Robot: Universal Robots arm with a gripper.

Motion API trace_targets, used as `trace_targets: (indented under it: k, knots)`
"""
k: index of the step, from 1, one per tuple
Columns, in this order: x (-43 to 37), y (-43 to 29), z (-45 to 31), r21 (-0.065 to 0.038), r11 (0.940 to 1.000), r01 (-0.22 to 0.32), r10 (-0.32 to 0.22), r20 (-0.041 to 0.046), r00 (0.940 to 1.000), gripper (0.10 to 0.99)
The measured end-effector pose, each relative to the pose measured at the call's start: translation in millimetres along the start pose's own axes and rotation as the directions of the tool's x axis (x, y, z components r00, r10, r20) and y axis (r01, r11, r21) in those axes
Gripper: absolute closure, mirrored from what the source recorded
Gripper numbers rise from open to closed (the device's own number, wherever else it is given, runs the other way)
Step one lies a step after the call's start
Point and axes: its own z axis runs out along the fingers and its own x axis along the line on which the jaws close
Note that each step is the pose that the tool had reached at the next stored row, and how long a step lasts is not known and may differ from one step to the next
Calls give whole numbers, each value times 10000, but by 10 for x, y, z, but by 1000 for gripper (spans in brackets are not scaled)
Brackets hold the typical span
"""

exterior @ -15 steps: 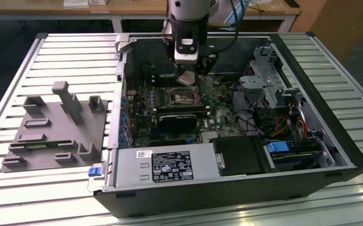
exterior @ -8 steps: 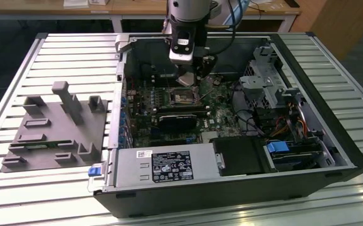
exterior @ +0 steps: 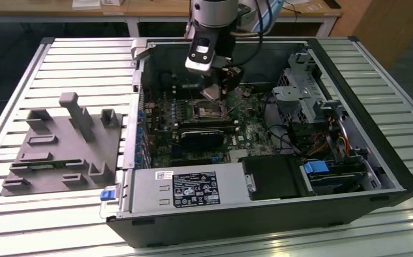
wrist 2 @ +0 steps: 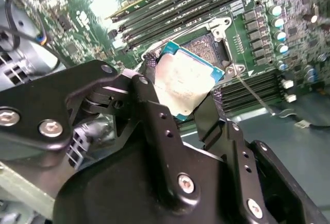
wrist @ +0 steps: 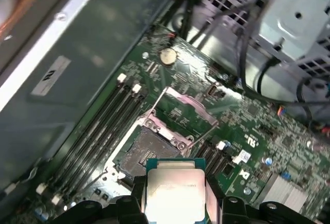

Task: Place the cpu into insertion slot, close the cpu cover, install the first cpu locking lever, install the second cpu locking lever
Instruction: 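Place the cpu into insertion slot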

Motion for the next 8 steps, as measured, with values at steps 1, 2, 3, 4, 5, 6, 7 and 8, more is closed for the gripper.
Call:
trace_targets:
  k: [1,2,3,4,5,6,7,8]
  knots:
    - [0,-1,8,9,9998,-177,177,14,9998,545]
    - [1,-1,16,17,9994,-357,357,28,9994,545]
    - [1,-2,24,26,9985,-541,541,42,9985,545]
    - [2,-2,33,35,9974,-721,720,57,9974,545]
    - [2,-3,41,44,9959,-898,898,72,9959,545]
    - [2,-4,49,52,9942,-1077,1076,86,9942,545]
    - [3,-5,58,60,9919,-1267,1266,102,9919,545]
    - [3,-5,66,68,9895,-1442,1441,117,9895,545]
